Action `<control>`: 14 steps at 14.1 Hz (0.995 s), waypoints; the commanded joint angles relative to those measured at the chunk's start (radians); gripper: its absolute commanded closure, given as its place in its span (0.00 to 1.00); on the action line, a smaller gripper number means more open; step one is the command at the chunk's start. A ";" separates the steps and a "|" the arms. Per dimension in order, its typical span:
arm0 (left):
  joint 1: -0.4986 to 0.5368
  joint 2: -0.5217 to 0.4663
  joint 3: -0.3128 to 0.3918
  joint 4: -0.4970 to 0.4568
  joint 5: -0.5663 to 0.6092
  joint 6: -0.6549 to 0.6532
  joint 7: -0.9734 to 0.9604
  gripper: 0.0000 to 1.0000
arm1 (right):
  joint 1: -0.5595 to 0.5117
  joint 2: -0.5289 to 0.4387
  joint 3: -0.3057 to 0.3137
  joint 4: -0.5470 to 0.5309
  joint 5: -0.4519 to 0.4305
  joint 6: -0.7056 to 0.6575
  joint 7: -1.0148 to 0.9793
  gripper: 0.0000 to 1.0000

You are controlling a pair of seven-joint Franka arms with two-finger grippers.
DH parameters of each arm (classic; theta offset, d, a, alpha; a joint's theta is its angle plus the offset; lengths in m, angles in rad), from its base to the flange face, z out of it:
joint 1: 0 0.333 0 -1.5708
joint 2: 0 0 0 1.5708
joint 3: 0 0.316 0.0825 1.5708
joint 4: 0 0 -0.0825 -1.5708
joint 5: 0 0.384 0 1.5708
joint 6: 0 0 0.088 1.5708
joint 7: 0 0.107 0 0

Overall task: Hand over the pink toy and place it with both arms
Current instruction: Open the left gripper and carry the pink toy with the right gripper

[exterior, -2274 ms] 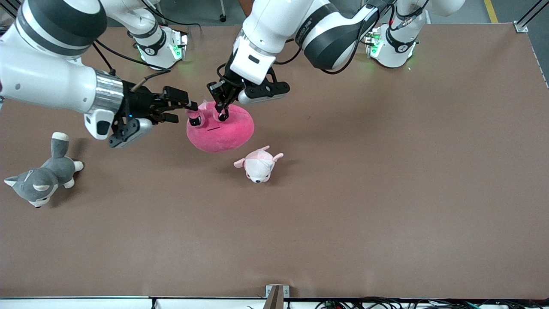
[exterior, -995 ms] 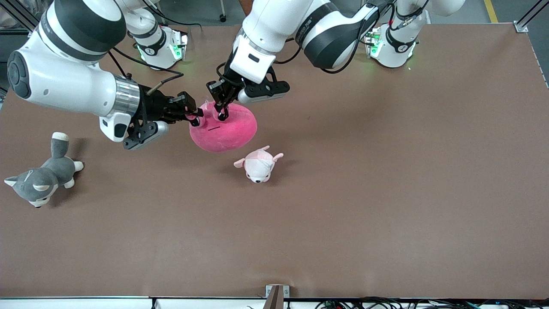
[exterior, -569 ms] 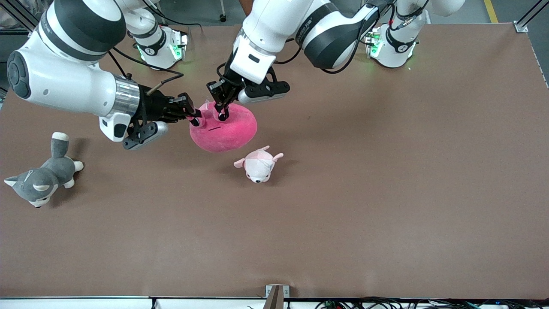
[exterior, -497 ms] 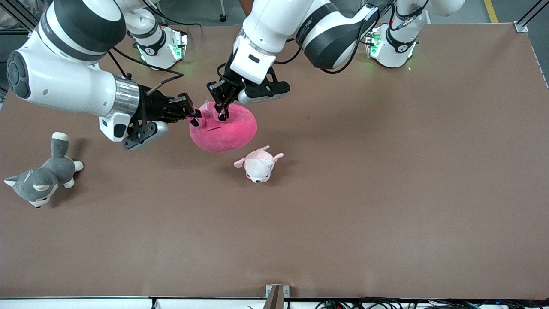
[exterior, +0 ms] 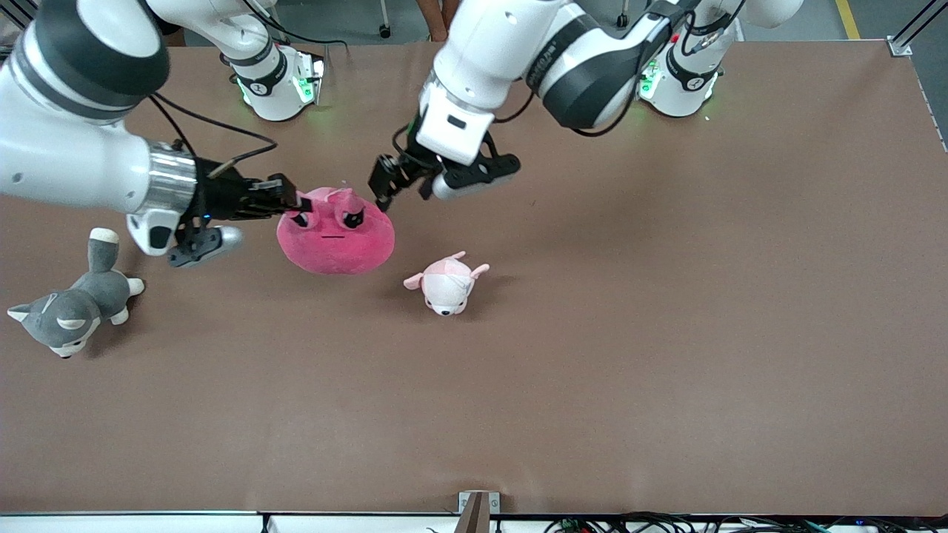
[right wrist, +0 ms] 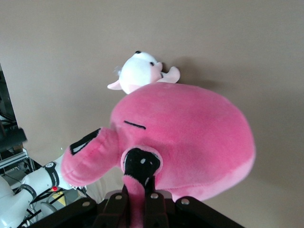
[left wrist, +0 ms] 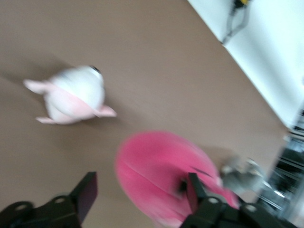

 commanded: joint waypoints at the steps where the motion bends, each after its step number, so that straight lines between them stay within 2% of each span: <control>1: 0.040 -0.052 0.042 -0.004 0.084 -0.142 0.102 0.00 | -0.095 0.004 0.010 0.007 -0.005 -0.018 -0.070 0.99; 5: 0.224 -0.115 0.044 -0.021 0.121 -0.387 0.358 0.00 | -0.200 0.090 0.010 0.025 -0.054 -0.006 -0.180 0.99; 8: 0.331 -0.130 0.045 -0.018 0.126 -0.482 0.554 0.00 | -0.260 0.153 0.011 0.065 -0.083 -0.004 -0.274 0.99; 10: 0.400 -0.147 0.047 -0.018 0.129 -0.562 0.718 0.00 | -0.302 0.192 0.011 0.070 -0.088 -0.006 -0.416 0.99; 12: 0.448 -0.184 0.042 -0.020 0.195 -0.628 0.850 0.00 | -0.339 0.235 0.011 0.070 -0.082 -0.004 -0.513 0.99; 14: 0.509 -0.214 0.042 -0.021 0.204 -0.668 0.990 0.00 | -0.368 0.274 0.011 0.083 -0.081 -0.004 -0.555 0.99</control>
